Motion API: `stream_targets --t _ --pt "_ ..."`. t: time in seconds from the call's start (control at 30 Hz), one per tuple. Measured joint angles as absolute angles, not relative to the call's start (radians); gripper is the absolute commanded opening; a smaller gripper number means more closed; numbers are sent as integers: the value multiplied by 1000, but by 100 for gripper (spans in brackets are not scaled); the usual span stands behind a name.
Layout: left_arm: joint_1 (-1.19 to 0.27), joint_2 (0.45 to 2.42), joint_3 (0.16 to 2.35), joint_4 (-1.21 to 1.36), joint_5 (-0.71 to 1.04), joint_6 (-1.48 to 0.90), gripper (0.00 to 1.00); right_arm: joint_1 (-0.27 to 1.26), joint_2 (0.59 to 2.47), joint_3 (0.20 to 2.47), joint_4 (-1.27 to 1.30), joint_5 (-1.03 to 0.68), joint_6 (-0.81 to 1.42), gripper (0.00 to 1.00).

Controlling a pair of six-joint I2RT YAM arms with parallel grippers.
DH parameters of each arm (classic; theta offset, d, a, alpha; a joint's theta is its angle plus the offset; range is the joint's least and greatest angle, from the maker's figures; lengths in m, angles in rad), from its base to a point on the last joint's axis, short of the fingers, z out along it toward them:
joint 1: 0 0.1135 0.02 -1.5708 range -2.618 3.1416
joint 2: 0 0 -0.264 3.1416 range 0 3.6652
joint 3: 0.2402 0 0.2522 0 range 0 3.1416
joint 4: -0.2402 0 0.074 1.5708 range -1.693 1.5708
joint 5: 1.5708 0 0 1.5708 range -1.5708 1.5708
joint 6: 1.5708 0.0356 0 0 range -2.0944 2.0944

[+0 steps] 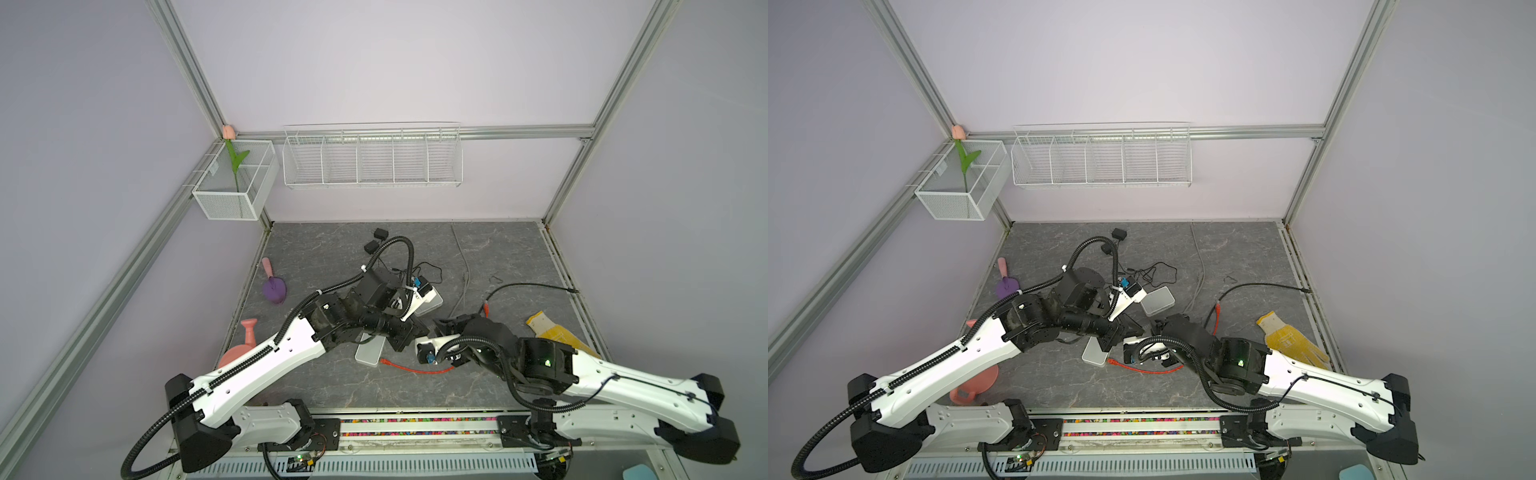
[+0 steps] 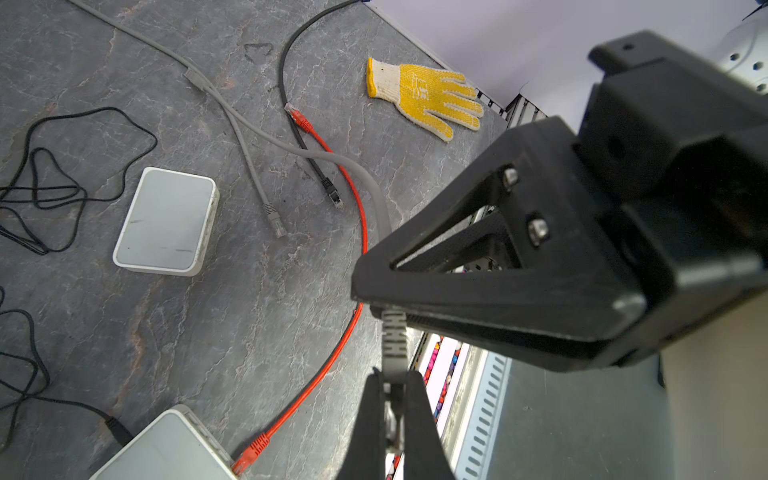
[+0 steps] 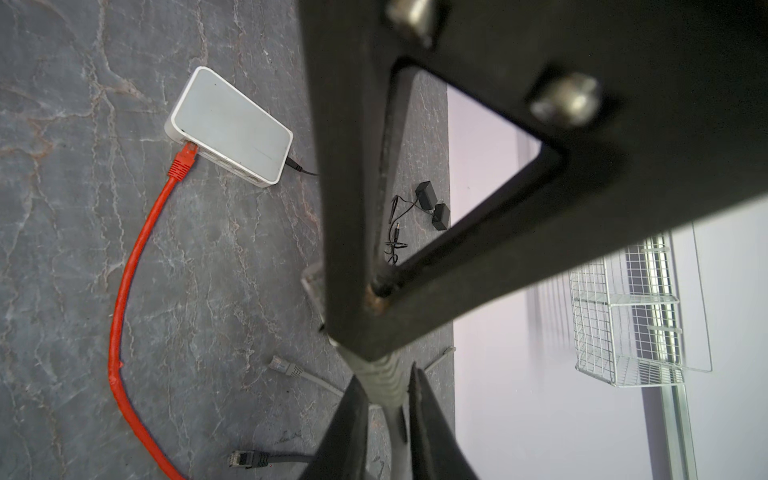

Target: Insert the plug into the switch port

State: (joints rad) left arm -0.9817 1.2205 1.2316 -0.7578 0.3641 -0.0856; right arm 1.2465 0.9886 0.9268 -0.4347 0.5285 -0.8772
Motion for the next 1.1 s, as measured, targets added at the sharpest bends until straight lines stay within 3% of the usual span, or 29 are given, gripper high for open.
stream_targets --t 0.27,0.3,0.33,0.37,0.4,0.57,0.73,0.97,1.1 --pt "-977 1210 1223 -754 363 -86 0 1246 989 924 -433 530 -885 7" --pt "-977 1208 1223 -753 360 -86 23 1246 989 924 -431 530 -884 7" --pt "-977 1207 1223 -753 356 -89 54 1246 989 924 -429 530 -884 7" --pt "-976 1203 1223 -753 345 -92 70 1246 989 924 -429 530 -883 7" --pt "-976 1197 1222 -753 334 -94 76 1246 989 924 -429 530 -883 7" --pt "-918 1122 1198 -736 238 -133 80 1232 1005 966 -452 577 -833 7" --pt "-762 937 1092 -663 162 -213 85 1150 1052 1150 -505 738 -821 7" --pt "-622 806 977 -625 58 -318 84 1113 1121 1367 -243 1052 -1275 7" --pt "-602 791 901 -609 29 -358 83 1112 1181 1407 -196 1104 -1393 7"
